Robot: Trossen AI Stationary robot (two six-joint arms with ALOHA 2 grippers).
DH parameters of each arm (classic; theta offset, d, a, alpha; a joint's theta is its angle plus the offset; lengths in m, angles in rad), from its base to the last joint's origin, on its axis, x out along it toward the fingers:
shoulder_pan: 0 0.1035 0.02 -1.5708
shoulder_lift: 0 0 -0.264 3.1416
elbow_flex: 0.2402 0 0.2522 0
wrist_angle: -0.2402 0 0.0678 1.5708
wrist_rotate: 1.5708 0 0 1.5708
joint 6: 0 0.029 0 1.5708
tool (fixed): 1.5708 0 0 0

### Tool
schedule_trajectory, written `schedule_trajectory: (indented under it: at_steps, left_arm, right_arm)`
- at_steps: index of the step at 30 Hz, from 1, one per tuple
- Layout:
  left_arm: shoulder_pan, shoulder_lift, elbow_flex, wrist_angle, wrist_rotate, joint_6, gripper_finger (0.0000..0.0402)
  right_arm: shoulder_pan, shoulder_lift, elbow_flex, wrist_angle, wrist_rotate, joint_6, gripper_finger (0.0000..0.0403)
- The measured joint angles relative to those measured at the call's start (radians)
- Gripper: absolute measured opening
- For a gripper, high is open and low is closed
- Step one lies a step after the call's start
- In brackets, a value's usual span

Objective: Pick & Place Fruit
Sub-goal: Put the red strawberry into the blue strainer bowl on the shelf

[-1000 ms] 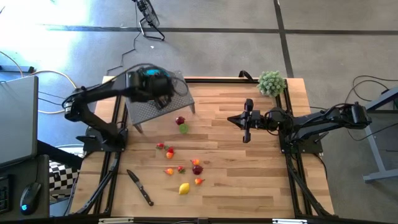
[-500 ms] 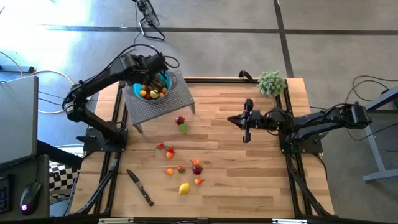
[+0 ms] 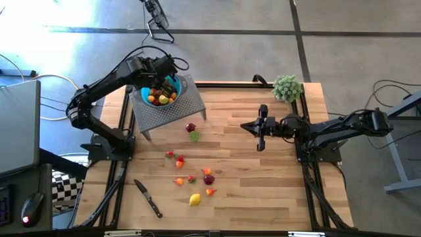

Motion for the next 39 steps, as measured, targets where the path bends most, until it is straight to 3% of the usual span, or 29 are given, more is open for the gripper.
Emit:
schedule_trajectory:
  at_steps: [5, 14, 21, 29, 33, 39]
  left_arm:
    - [0.0, 0.0, 0.0, 0.0, 0.001, 0.024, 0.0072]
    - [0.0, 0.0, 0.0, 0.0, 0.037, 0.029, 0.0006]
    - [0.0, 0.0, 0.0, 0.004, 0.051, 0.023, 0.0022]
    - [0.0, 0.0, 0.0, 0.147, 0.112, 0.023, 0.0024]
    - [-0.002, 0.0, 0.0, 0.196, 0.19, 0.066, 0.0024]
    - [-0.124, -0.016, -0.026, 0.182, 0.287, 0.176, 0.0024]
  right_arm:
    - [0.0, 0.0, 0.0, 0.0, 0.0, 0.0, 0.0002]
    - [0.0, 0.0, 0.0, 0.0, 0.0, 0.0, 0.0002]
    - [0.0, 0.0, 0.0, 0.0, 0.0, 0.0, 0.0002]
    - [0.0, 0.0, 0.0, 0.0, 0.0, 0.0, 0.0002]
    - [0.0, 0.0, 0.0, 0.0, 0.0, 0.0, 0.0002]
    - [0.0, 0.0, 0.0, 0.0, 0.0, -0.019, 0.0002]
